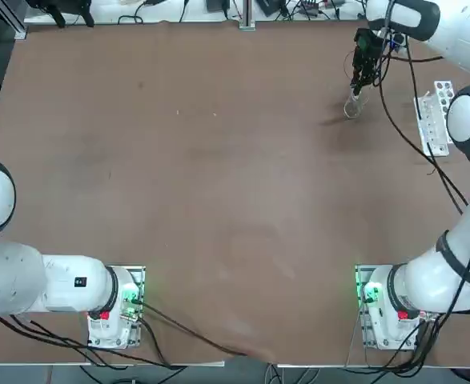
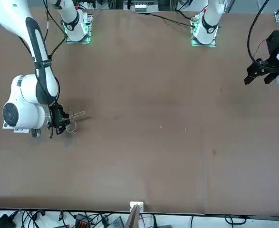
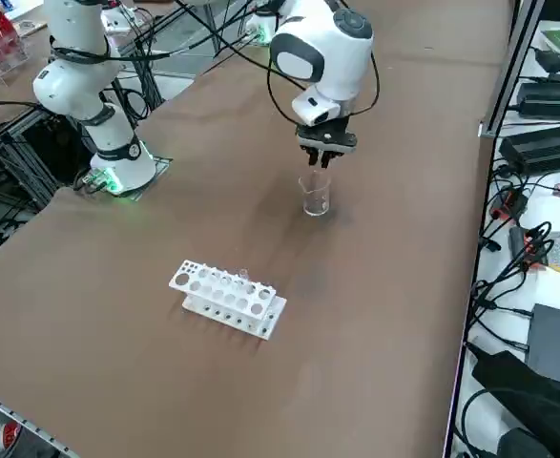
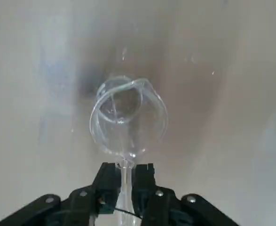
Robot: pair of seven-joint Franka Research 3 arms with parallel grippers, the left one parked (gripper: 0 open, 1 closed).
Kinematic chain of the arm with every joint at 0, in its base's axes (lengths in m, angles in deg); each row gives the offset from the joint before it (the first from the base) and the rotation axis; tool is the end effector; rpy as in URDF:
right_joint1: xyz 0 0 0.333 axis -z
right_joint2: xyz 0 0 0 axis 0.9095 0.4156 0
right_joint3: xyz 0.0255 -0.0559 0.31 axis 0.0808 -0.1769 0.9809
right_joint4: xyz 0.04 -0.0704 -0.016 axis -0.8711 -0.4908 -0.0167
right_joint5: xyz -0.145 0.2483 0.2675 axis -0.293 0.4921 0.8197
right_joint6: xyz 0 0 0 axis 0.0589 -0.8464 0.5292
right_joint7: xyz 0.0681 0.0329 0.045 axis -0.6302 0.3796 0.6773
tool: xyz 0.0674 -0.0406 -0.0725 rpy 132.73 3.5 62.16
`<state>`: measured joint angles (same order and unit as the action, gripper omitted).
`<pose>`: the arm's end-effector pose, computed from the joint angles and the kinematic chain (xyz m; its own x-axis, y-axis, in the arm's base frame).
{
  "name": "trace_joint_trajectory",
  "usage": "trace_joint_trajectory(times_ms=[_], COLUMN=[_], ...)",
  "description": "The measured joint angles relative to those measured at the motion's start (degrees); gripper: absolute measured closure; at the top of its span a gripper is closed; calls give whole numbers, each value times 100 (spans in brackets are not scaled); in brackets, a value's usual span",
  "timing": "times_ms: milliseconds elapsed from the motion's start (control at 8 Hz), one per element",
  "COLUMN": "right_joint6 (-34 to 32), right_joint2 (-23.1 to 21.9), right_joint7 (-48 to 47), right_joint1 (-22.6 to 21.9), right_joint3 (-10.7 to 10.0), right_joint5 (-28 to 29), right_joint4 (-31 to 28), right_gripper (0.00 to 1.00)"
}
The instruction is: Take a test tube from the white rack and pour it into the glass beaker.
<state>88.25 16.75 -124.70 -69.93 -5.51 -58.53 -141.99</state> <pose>0.6447 0.0577 0.3045 0.2024 -0.9581 -0.2025 -0.9504 -0.2420 0.1952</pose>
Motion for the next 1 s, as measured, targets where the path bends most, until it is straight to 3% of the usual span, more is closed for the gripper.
trace_joint_trajectory(times_ms=[1000], right_joint6=[156], right_joint2=[-208], right_joint7=[274], right_joint1=[181], right_joint3=[-1], right_joint5=[160], right_joint4=[-313], right_gripper=[81])
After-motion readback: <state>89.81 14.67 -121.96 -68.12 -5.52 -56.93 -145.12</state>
